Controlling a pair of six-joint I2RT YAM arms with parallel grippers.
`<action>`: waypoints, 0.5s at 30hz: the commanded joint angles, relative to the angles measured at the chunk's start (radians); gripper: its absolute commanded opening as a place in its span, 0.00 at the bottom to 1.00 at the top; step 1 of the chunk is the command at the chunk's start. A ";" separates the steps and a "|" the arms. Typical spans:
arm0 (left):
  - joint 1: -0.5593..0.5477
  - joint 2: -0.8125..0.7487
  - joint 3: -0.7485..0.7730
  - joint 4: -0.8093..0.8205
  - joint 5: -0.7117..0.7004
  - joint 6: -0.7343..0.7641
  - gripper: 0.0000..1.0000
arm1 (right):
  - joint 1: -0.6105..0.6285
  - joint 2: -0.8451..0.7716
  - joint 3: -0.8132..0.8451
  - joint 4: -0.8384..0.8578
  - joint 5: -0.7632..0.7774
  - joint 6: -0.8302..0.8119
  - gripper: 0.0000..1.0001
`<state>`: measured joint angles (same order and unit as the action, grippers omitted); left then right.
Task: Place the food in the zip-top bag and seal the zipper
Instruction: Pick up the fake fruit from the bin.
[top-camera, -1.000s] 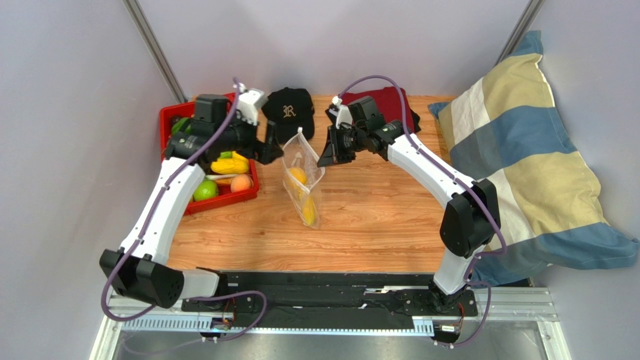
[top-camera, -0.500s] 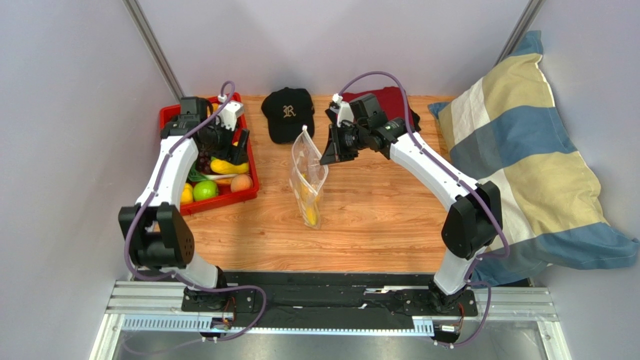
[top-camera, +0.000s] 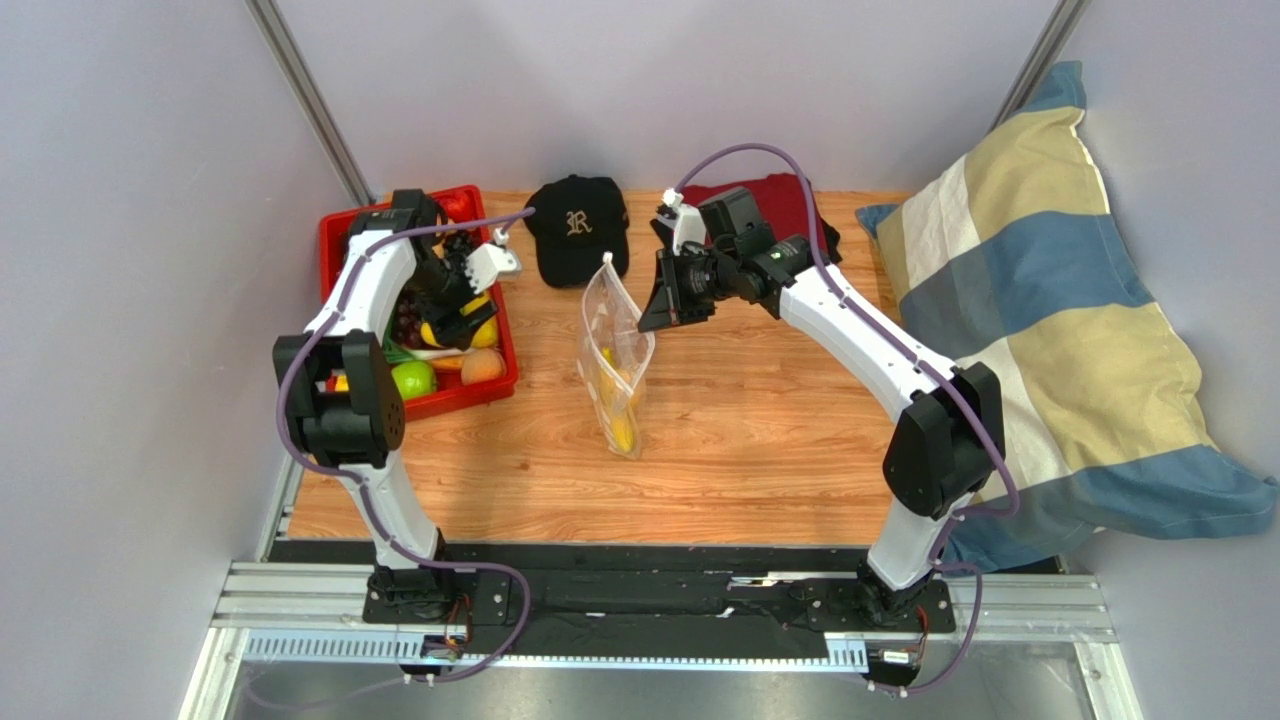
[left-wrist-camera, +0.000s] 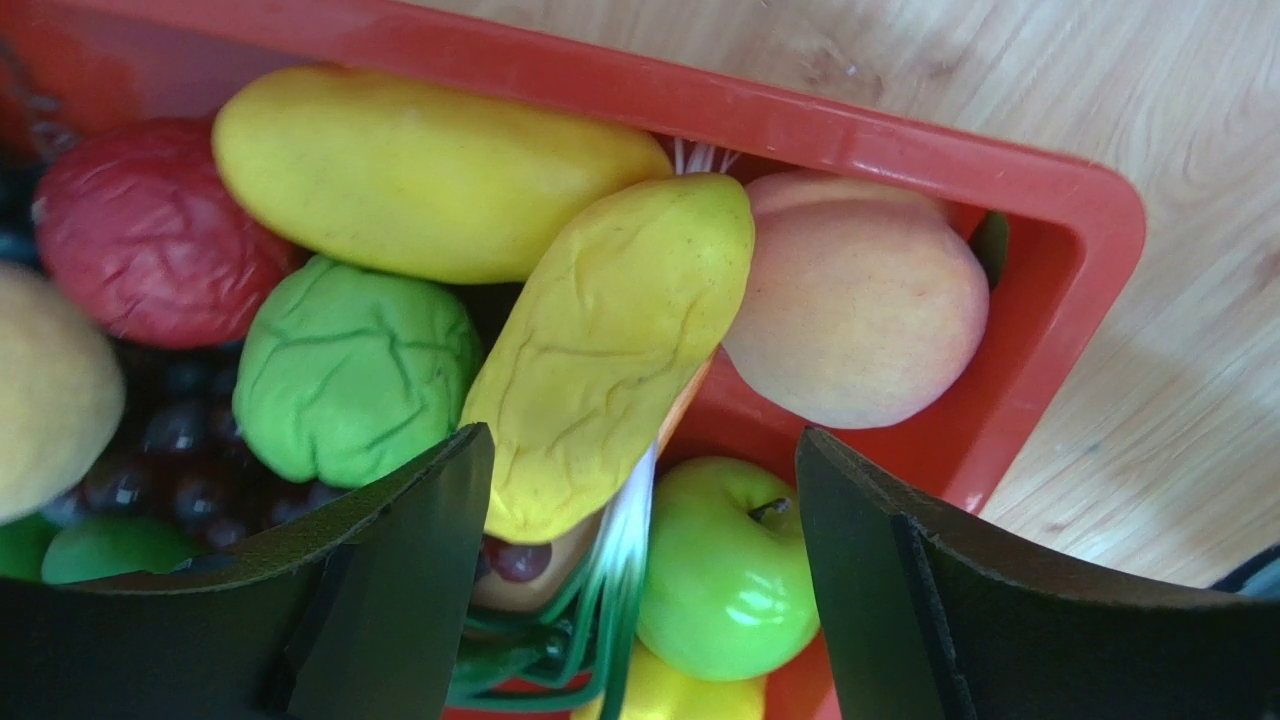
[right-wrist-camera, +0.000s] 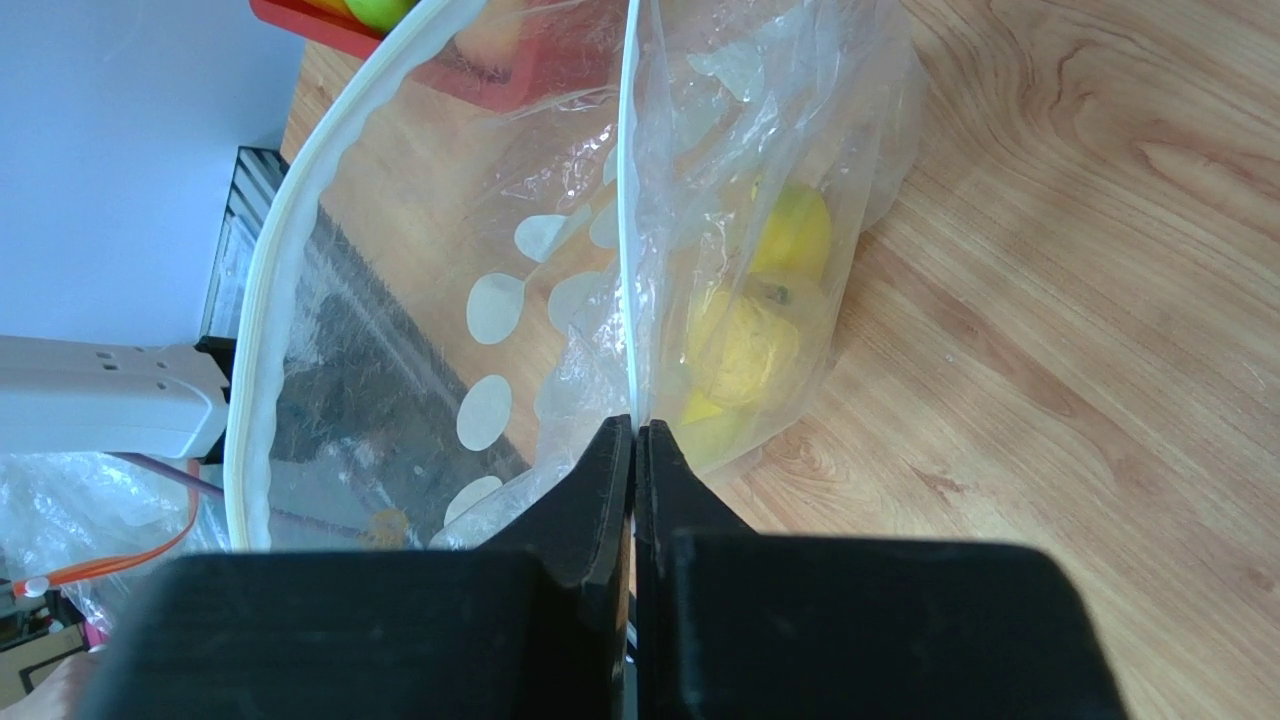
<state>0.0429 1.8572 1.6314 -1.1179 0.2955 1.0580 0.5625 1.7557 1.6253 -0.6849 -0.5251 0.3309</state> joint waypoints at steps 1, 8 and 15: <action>0.002 0.051 0.077 -0.100 0.016 0.203 0.81 | 0.007 -0.038 0.028 0.008 -0.018 -0.012 0.00; 0.000 0.092 0.053 -0.049 -0.030 0.237 0.60 | 0.007 -0.021 0.042 0.002 -0.024 -0.009 0.00; 0.012 -0.002 -0.037 0.041 0.017 0.240 0.70 | 0.007 0.004 0.053 0.010 -0.055 0.003 0.00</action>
<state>0.0486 1.9320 1.6485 -1.1198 0.2607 1.2655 0.5625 1.7561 1.6253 -0.6849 -0.5430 0.3317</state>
